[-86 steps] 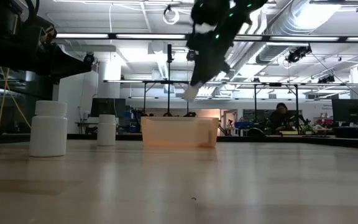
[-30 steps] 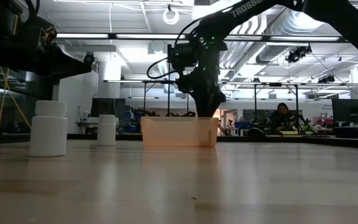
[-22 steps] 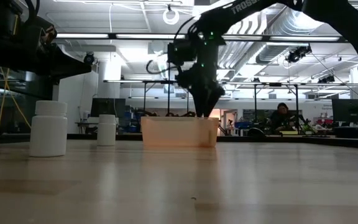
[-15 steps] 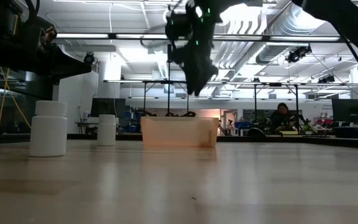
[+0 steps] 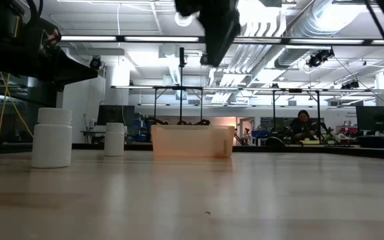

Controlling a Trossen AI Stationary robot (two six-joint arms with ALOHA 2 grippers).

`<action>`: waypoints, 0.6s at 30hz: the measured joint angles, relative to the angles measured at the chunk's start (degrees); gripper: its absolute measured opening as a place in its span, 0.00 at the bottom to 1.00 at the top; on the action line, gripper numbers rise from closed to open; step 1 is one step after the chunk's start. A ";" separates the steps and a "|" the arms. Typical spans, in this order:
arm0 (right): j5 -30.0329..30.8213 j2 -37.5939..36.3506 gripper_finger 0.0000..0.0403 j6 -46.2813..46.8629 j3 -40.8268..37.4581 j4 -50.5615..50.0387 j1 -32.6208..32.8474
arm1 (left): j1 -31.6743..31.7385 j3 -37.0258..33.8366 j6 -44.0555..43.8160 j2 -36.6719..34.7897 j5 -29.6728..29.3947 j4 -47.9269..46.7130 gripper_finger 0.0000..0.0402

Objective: Pick and place pill bottles into a basket
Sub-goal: Put the yellow pill bottle into the orange bin

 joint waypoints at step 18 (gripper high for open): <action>-9.45 -5.31 0.40 6.50 0.08 -1.38 24.28 | 0.01 0.01 0.00 0.02 -0.04 0.31 0.16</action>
